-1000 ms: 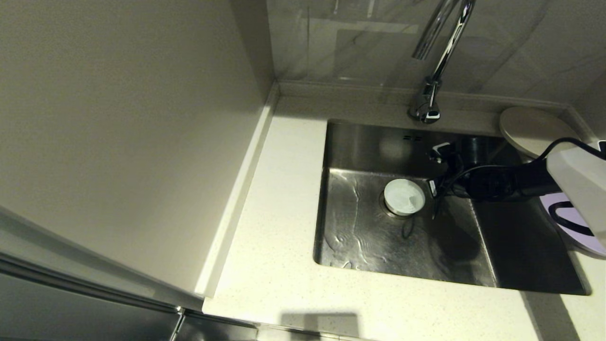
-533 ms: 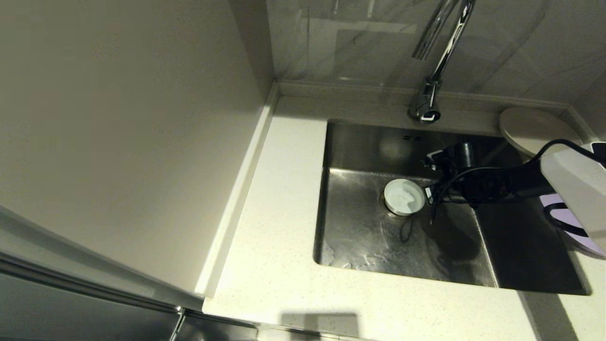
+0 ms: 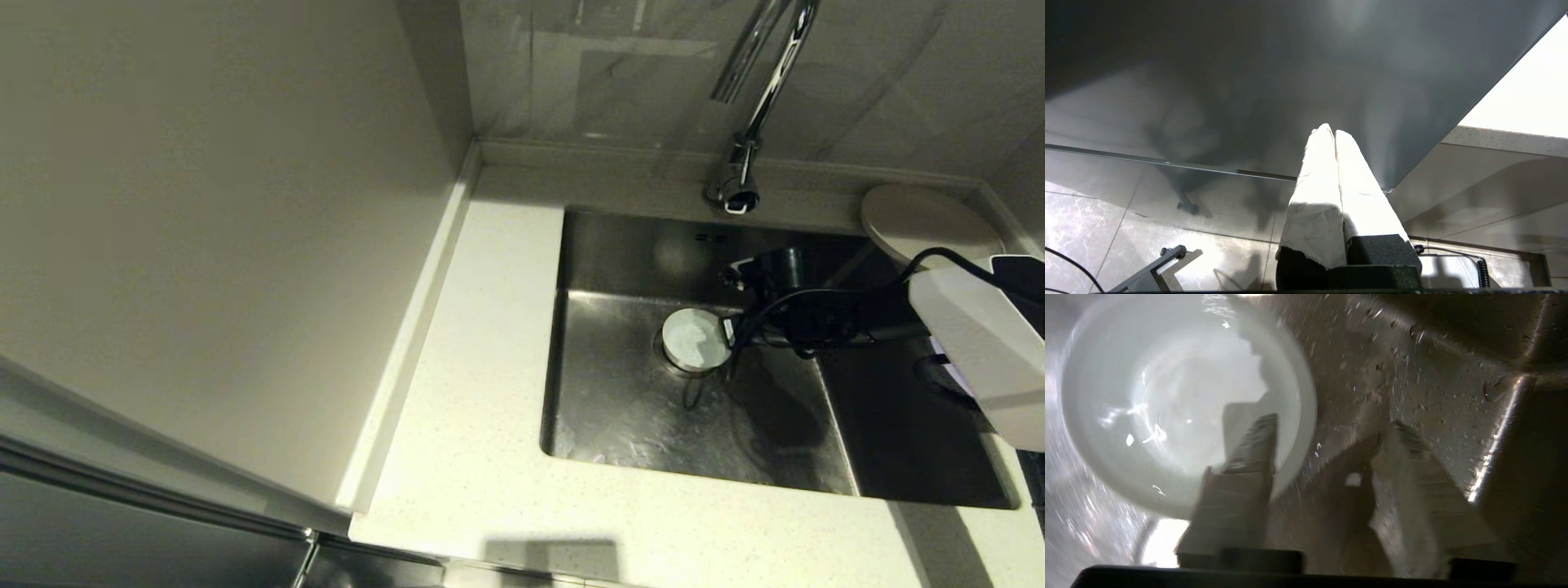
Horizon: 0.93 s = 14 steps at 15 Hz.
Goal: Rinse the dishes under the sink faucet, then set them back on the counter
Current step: Put a bowl back to the table from the sink
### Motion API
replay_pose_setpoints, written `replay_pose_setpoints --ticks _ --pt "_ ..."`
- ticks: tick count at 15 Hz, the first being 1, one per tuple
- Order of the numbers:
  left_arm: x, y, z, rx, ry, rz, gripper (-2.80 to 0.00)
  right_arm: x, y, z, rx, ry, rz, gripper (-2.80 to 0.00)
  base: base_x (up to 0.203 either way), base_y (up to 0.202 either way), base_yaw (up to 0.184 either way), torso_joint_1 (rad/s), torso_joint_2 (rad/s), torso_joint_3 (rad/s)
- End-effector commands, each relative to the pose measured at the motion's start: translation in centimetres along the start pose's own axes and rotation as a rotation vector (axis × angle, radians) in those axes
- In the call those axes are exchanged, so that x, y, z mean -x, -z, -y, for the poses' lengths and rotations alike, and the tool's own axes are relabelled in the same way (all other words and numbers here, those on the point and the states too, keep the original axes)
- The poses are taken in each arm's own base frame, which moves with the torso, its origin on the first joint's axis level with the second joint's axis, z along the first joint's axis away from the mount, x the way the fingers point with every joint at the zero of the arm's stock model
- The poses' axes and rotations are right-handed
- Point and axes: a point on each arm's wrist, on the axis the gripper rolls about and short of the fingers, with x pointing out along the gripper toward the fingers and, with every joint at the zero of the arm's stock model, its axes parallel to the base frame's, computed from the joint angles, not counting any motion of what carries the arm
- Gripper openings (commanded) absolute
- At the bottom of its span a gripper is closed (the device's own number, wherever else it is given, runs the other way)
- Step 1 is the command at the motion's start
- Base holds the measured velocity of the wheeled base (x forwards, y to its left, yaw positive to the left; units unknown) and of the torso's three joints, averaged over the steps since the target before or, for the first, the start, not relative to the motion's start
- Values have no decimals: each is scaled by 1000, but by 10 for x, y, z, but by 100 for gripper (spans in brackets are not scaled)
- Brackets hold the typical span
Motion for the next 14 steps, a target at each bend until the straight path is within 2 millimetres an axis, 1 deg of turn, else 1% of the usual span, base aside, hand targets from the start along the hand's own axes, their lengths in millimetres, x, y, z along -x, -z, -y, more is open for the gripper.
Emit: replay_pose_setpoints --ticks 1,5,10,14 --pt "0 0 0 1 0 3 -280 -11 4 -4 -37 -4 -23 0 0 0 0 0 0 0" --pt "0 0 0 1 0 5 -280 -19 12 -7 -77 -16 -123 0 0 0 0 0 0 0" --pt "0 0 0 -1 0 3 -280 -31 9 -12 -77 -25 -105 0 0 0 0 0 0 0" --pt "0 0 0 1 0 3 -280 -36 14 -20 -68 -39 -113 0 0 0 0 0 0 0"
